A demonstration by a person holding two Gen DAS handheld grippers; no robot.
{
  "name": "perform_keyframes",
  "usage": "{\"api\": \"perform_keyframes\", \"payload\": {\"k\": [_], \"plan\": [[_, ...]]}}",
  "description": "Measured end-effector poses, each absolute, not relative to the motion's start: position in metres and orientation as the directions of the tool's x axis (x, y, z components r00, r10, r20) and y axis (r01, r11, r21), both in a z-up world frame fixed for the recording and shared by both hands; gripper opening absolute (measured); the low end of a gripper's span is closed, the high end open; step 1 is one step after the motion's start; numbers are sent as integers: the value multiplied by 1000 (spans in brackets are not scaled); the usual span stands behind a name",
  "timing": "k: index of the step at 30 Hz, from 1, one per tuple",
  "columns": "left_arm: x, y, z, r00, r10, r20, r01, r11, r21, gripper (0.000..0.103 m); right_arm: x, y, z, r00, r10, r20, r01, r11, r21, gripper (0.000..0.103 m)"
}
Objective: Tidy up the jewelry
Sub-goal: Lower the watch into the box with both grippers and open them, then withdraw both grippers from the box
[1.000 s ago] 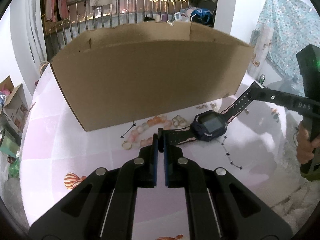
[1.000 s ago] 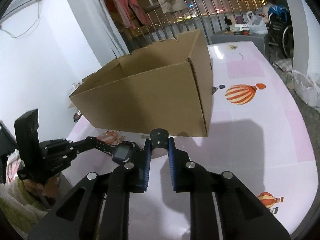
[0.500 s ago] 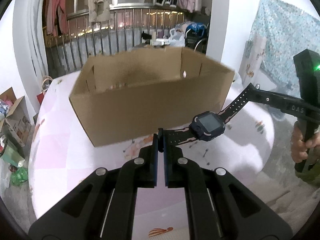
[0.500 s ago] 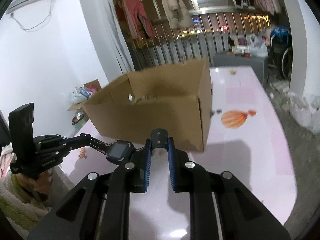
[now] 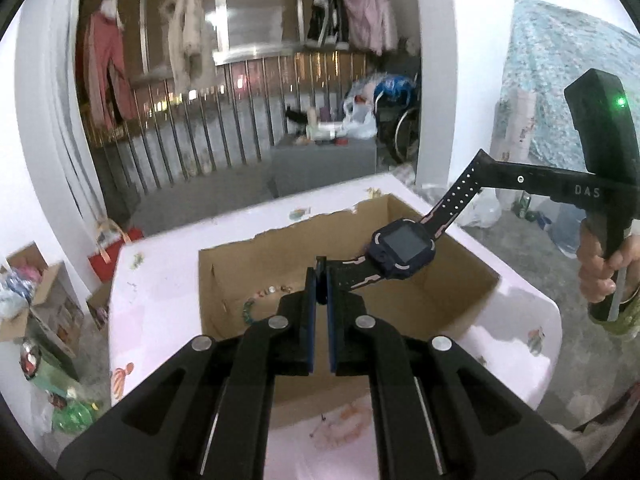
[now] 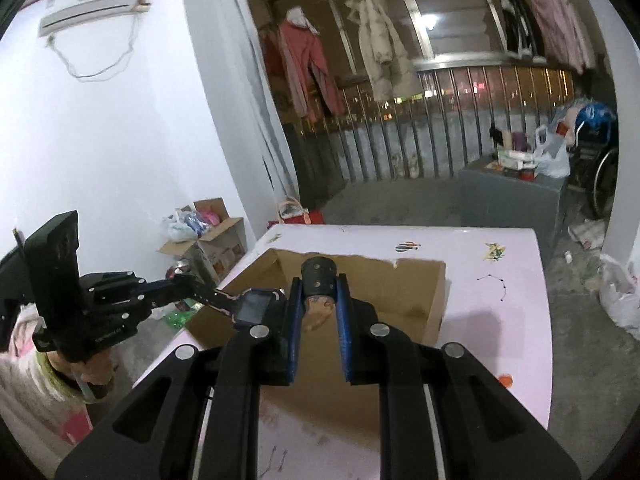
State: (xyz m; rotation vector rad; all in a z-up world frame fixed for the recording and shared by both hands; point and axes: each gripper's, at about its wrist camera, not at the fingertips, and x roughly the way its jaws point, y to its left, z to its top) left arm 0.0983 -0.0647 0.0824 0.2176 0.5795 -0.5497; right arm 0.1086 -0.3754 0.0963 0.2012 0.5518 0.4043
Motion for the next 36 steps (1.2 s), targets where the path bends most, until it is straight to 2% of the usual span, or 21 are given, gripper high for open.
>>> {"api": "perform_keyframes", "payload": {"k": [8,12,14,15,16,17,18,19,20,21,28,32,36], "plan": [[210,-85,27,473,-337,-814,510,858,-59,4,217,-362,48,606,367,-706,-268,930,253,16],[239,-92,1,397,-271,-877,491,870,-47,4,243,-348,29,542,326,-775,-269,940,208,16],[246,-93,-7,365,-249,-897,481,875,-47,5,252,-344,24,510,318,-799,-277,940,198,22],[250,-93,-10,349,-239,-906,478,877,-47,11,255,-342,22,500,313,-807,-276,941,193,25],[251,-95,-12,334,-226,-915,477,878,-43,24,256,-341,21,500,297,-814,-267,947,181,35],[252,-96,-14,331,-222,-917,479,877,-40,32,257,-342,21,504,285,-815,-260,950,172,37],[252,-96,-15,336,-219,-916,479,877,-34,46,258,-343,22,509,283,-813,-259,951,169,37],[251,-96,-14,348,-213,-913,480,877,-21,50,258,-345,23,513,281,-811,-253,952,169,38],[249,-96,-13,359,-209,-910,488,873,-9,50,257,-348,24,519,273,-810,-242,956,168,44],[245,-96,-12,366,-208,-907,491,871,-1,50,254,-350,25,524,267,-809,-235,958,164,46],[230,-87,11,448,-253,-857,480,877,-9,53,235,-361,46,609,214,-764,-214,971,101,50],[200,-76,39,553,-297,-778,487,873,13,59,207,-366,70,683,214,-699,-212,973,91,56],[173,-67,60,613,-320,-722,494,869,34,60,163,-370,88,755,217,-619,-209,974,86,57]]}}
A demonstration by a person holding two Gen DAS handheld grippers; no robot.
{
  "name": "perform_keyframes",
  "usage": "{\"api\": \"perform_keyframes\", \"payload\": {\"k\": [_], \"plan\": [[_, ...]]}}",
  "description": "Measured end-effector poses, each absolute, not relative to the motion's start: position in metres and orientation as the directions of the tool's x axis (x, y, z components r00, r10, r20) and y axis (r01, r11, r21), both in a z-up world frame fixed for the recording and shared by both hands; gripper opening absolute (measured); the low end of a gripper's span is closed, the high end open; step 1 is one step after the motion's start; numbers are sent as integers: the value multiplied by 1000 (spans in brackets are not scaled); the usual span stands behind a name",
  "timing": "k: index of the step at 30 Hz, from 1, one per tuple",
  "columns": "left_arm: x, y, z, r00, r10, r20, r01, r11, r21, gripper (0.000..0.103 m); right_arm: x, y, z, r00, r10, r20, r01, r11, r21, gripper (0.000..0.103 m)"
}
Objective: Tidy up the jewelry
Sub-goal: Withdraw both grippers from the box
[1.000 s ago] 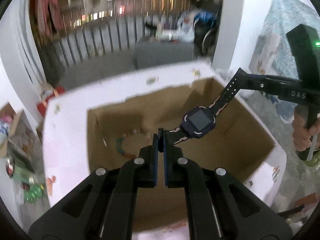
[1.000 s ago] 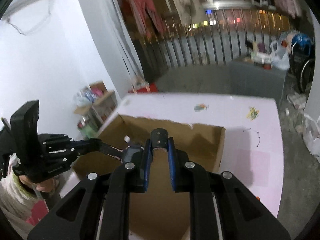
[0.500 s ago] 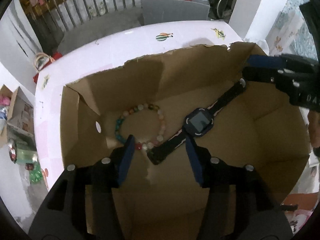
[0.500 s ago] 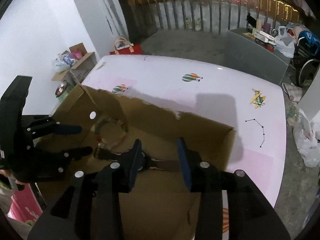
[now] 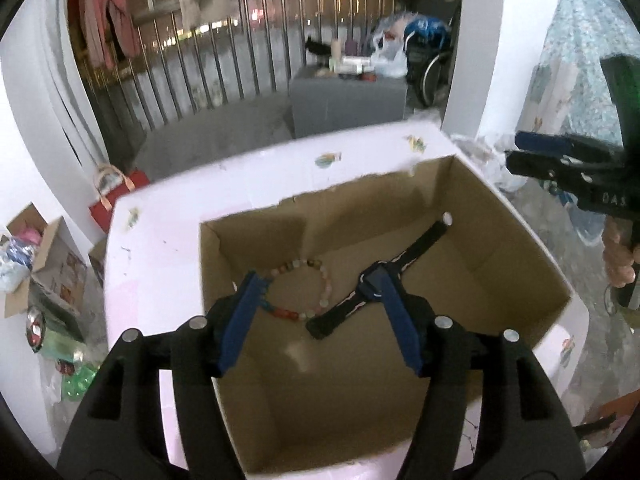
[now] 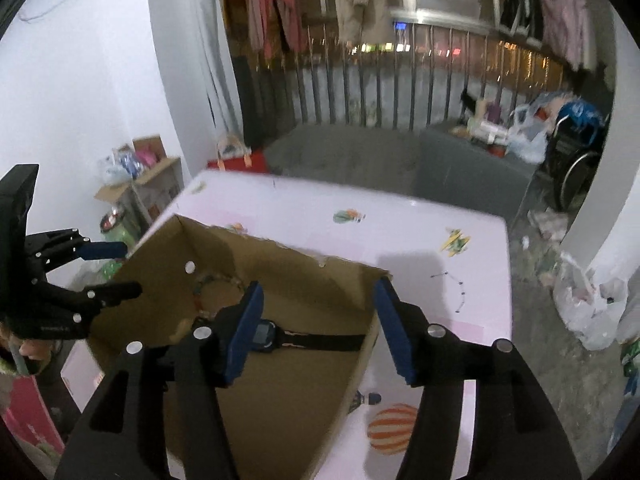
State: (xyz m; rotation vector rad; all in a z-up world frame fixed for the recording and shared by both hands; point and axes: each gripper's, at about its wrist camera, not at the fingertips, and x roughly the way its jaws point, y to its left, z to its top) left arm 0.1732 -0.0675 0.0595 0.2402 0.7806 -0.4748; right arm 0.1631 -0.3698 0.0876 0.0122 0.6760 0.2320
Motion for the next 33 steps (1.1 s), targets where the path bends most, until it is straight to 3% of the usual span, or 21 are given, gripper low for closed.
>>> {"api": "perform_keyframes", "payload": {"k": [6,11,24,29,33], "plan": [[104,-36,79,705,-384,-596,502,864,37,61,71,-371,88,813,286,-508,-278,956,93,57],[51,-11,62,731,-416,-540,516,856,39,63,18,-361,69,805,341,-485,-339,936,96,57],[3,-33,-40,599,-477,-643,662,747,62,63,1,-329,-25,686,407,-603,-406,902,147,56],[13,-46,-60,572,-493,-655,681,731,44,62,12,-322,-43,652,405,-641,-409,900,153,51],[20,-51,-66,567,-499,-655,688,725,43,56,15,-319,-43,647,418,-638,-417,894,163,49]]}}
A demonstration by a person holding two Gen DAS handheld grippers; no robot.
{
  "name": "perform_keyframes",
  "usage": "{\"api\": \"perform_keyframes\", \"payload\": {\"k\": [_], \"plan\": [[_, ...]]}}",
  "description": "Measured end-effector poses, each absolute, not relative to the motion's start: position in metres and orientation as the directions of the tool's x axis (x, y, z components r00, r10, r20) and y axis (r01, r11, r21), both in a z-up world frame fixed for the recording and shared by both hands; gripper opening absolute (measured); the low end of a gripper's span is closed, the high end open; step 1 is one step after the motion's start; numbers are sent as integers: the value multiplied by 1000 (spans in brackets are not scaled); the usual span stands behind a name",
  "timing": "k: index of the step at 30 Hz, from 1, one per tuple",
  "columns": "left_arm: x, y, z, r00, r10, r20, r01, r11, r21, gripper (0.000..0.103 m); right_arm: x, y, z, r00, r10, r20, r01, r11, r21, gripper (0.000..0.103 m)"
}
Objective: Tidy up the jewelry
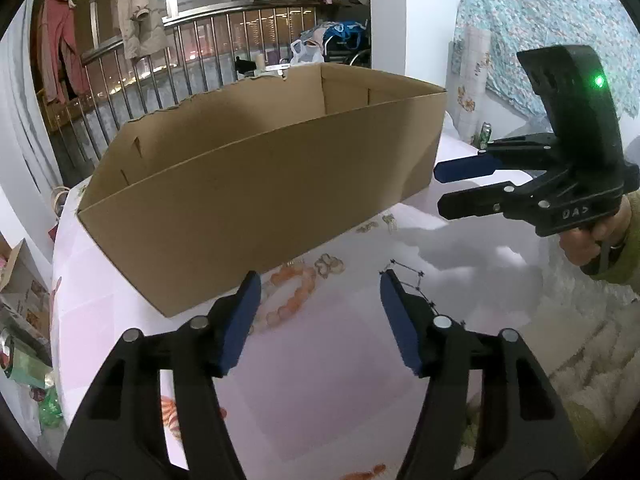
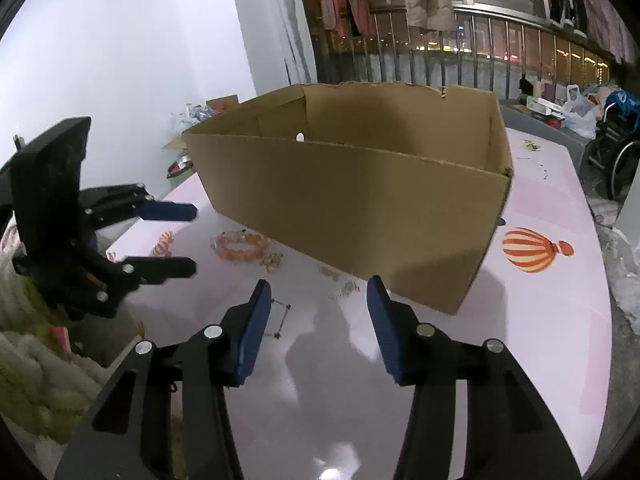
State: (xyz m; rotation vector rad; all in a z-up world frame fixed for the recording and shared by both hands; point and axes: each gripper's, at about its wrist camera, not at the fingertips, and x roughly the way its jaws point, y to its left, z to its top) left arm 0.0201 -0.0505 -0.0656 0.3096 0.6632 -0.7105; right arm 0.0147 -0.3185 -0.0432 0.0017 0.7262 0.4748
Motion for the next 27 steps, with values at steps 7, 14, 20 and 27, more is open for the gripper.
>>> {"api": "perform_keyframes", "payload": {"k": [7,14,20,27], "plan": [[37,-58,-83,532,-485,-694,701,712,40,35,29,-310,-41,634,434,-640,-438,884,166,49],[48,-56,-102,498,-451,-741,691,722,25,12,29,-308,-45,621,425,-658,-427,888,170,49],[46,-42,-105,469,-465,-751,701,713,-4,9,29,-312,-47,618,409,-671,-404,898,175,49],[37,-23,-101,463,-429,-776,687,726,9,10,28,-314,-47,622,402,-672,-384,905,186,49]]}}
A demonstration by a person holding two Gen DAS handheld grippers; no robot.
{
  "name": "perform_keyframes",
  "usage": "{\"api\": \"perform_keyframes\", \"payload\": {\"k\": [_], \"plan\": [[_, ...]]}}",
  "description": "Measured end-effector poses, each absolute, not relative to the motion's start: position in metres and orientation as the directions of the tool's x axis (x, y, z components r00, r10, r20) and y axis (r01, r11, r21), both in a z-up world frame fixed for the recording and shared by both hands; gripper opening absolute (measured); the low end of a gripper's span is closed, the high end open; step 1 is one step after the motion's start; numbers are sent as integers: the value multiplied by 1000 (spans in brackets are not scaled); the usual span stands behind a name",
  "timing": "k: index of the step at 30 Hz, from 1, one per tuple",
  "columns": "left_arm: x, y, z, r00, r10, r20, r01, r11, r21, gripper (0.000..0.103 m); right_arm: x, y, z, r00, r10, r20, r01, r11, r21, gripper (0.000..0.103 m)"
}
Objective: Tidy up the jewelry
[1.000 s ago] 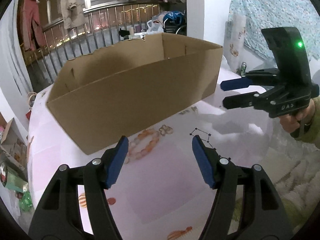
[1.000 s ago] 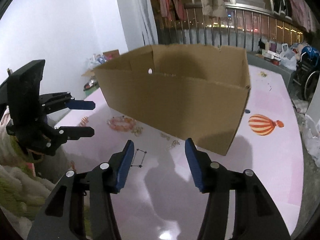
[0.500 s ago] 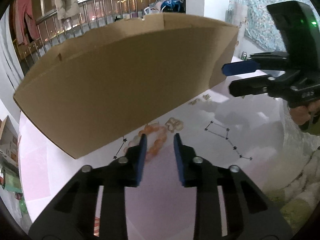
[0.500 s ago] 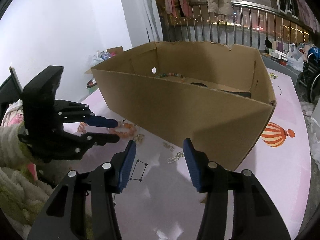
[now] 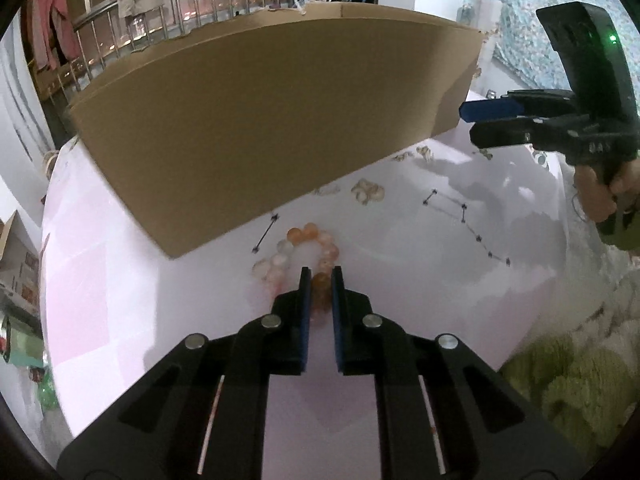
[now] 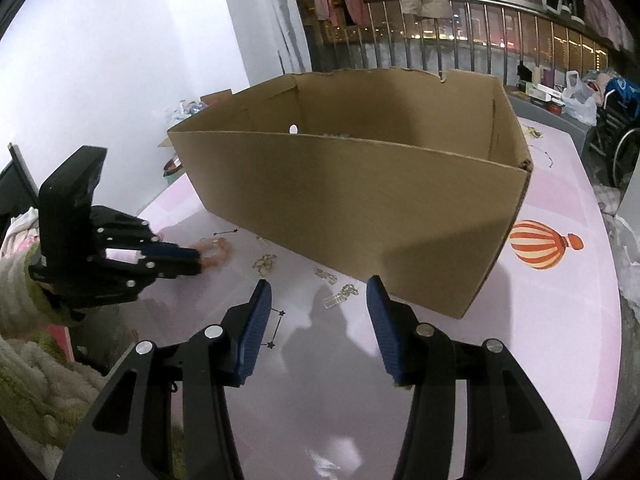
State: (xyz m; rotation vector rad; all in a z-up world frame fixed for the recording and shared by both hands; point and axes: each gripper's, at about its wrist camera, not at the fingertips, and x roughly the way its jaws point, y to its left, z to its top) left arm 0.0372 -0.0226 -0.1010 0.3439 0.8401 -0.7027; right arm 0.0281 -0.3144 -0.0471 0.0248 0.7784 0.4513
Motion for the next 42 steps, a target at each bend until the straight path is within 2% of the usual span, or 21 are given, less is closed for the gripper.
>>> {"api": "perform_keyframes", "payload": {"k": [2,3,4,11,13,17,26,33,42], "plan": [[34,-20,-96,462,-438,-771,689,724,2,25,30,-316,-45,624,406,-667,-380,904,195,49],[32,-18,-93,469,-448,-761,691,722,0,41,32,-316,-43,626,410,-663,-380,903,199,49],[28,-16,-87,486,-462,-741,693,721,5,48,33,-316,-43,628,413,-659,-381,902,202,49],[35,-9,-76,523,-474,-708,655,755,-21,47,42,-312,-38,642,423,-640,-377,900,217,49],[44,-5,-81,512,-472,-717,638,768,-50,36,46,-312,-38,641,427,-638,-373,899,228,49],[49,-6,-89,450,-523,-724,646,750,-141,29,48,-309,-41,632,439,-638,-374,894,245,49],[43,-15,-102,349,-562,-750,673,707,-217,22,52,-306,-42,644,444,-623,-342,895,285,49],[36,-7,-101,333,-538,-774,676,709,-203,19,57,-307,-45,660,441,-608,-305,897,319,49],[18,1,-98,323,-482,-815,696,704,-140,20,54,-298,-47,675,405,-616,-303,914,268,49]]}}
